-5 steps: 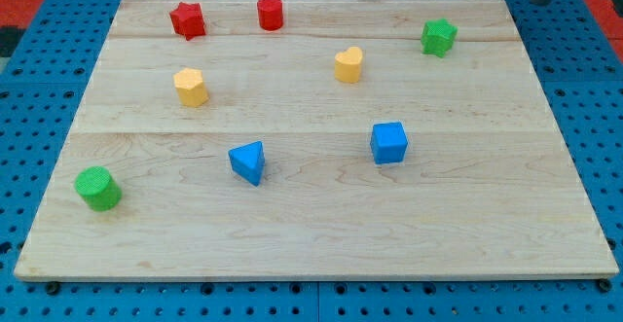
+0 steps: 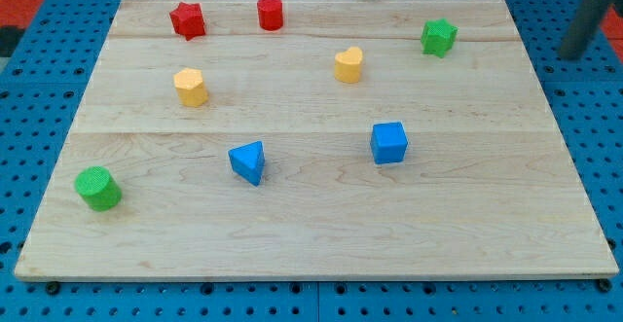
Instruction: Move the blue cube slightly towards right
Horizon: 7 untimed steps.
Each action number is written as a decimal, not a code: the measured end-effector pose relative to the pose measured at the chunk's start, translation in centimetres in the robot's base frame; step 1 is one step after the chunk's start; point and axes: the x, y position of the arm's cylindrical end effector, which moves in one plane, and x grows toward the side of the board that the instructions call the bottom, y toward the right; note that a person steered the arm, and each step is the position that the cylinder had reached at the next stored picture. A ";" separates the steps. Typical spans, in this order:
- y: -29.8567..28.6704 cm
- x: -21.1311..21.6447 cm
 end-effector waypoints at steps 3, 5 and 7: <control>-14.1 10.0; -24.0 3.1; -31.1 6.5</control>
